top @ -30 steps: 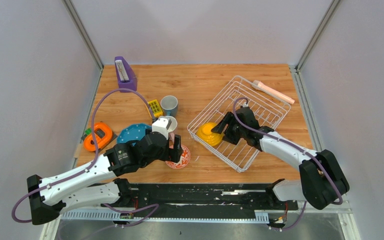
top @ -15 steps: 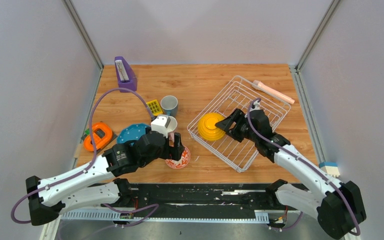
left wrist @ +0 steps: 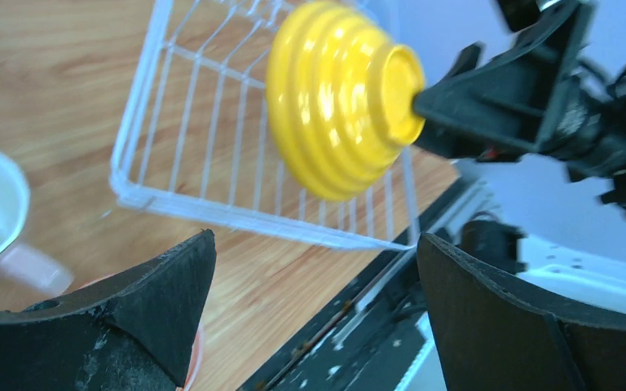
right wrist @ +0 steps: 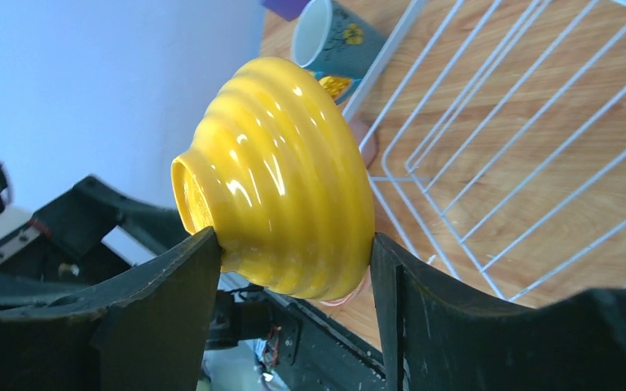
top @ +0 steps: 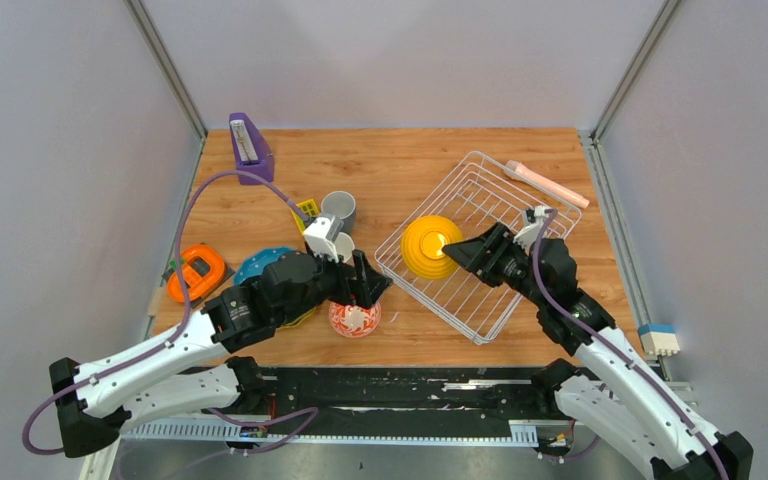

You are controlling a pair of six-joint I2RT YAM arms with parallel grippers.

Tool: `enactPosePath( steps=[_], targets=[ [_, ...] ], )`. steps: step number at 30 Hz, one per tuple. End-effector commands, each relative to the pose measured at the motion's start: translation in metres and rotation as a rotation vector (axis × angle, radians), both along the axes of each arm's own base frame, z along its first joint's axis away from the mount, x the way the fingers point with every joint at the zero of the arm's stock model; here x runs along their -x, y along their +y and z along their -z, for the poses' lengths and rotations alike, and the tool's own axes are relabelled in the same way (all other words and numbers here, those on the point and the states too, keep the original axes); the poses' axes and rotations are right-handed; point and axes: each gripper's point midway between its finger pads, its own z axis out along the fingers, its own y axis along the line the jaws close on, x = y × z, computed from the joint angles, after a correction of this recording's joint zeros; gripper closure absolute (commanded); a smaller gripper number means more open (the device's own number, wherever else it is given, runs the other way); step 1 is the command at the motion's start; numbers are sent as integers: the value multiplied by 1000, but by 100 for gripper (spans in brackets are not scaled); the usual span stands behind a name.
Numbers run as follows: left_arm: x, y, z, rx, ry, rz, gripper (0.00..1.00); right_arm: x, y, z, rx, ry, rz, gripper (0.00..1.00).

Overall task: Unload the mixed dishes from the dish rack
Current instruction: Place the bowl in the bowl.

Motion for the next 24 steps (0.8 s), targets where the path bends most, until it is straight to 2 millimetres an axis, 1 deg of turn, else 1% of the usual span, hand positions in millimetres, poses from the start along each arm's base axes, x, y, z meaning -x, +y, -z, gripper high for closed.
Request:
enactPosePath(
  steps=[1,2,3,4,7,8,9,11,18,24],
  targets=[
    [13,-27,-68,301,-136,188,0,19,12,-39,-116,-106,-113,84],
    [18,-31,-72,322,-137,227,0,22,13,-43,-131,-118,-128,84],
    [18,-32,-76,347,-153,239,0,25,14,-48,-145,-129,-140,84],
    [21,-35,-77,360,-150,266,0,28,15,-52,-160,-136,-152,84],
    [23,-40,-81,394,-145,300,3,37,16,-66,-201,-166,-185,85],
    [23,-41,-79,395,-139,311,4,40,16,-70,-212,-178,-194,85],
    [24,-42,-83,411,-143,319,5,42,16,-71,-220,-176,-202,85],
    [27,-44,-85,434,-145,347,9,46,17,-80,-249,-206,-215,85],
    [28,-44,-90,482,-158,366,16,55,17,-91,-290,-238,-247,86],
    [36,-45,-98,547,-179,421,34,57,21,-90,-300,-231,-280,85]
  ],
)
